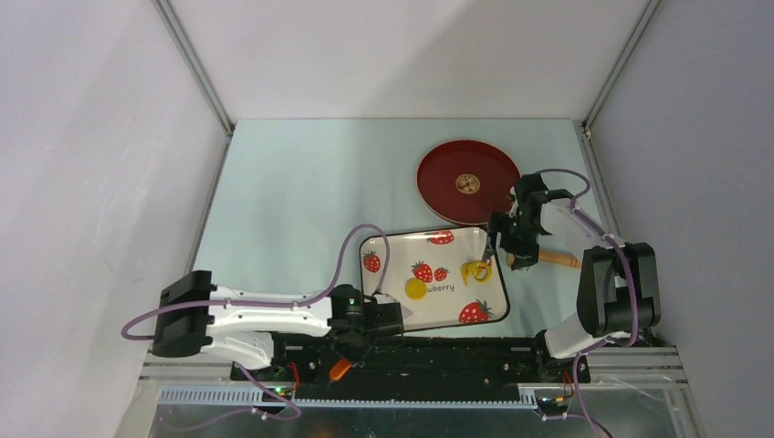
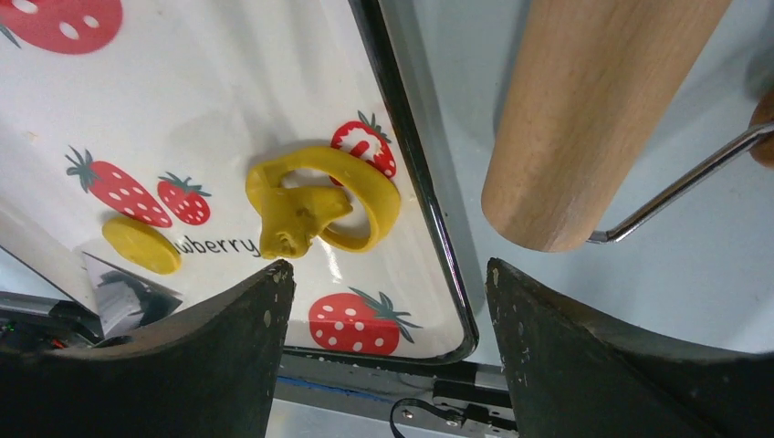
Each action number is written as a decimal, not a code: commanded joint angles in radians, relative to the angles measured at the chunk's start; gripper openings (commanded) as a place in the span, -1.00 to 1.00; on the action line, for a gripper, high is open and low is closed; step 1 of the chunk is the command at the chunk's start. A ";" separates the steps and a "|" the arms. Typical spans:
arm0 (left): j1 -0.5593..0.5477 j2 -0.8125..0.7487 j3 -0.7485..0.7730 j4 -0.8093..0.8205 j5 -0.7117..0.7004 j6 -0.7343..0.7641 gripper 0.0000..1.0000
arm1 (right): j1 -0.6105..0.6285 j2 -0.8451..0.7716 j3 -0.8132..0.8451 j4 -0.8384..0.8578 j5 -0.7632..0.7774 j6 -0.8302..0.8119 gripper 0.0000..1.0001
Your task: Roll out the dumpling wrappers from the dough
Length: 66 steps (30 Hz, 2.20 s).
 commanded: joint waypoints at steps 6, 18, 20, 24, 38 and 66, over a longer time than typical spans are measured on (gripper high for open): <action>0.028 0.025 0.032 -0.004 -0.037 0.016 -1.00 | -0.030 0.048 -0.003 0.098 -0.052 -0.002 0.51; 0.055 0.080 0.100 -0.004 -0.029 0.095 -1.00 | -0.046 0.126 -0.003 0.156 -0.072 0.019 0.45; 0.055 0.092 0.107 -0.003 -0.031 0.107 -1.00 | -0.052 0.133 -0.003 0.162 -0.081 0.019 0.44; 0.057 0.119 0.117 -0.003 -0.034 0.113 -1.00 | -0.062 0.144 -0.003 0.174 -0.109 0.019 0.35; 0.085 0.159 0.153 -0.001 -0.043 0.121 -1.00 | -0.064 0.181 -0.003 0.189 -0.136 0.005 -0.53; 0.118 0.225 0.197 0.033 -0.059 0.146 -1.00 | -0.062 0.198 -0.002 0.183 -0.156 -0.012 -1.00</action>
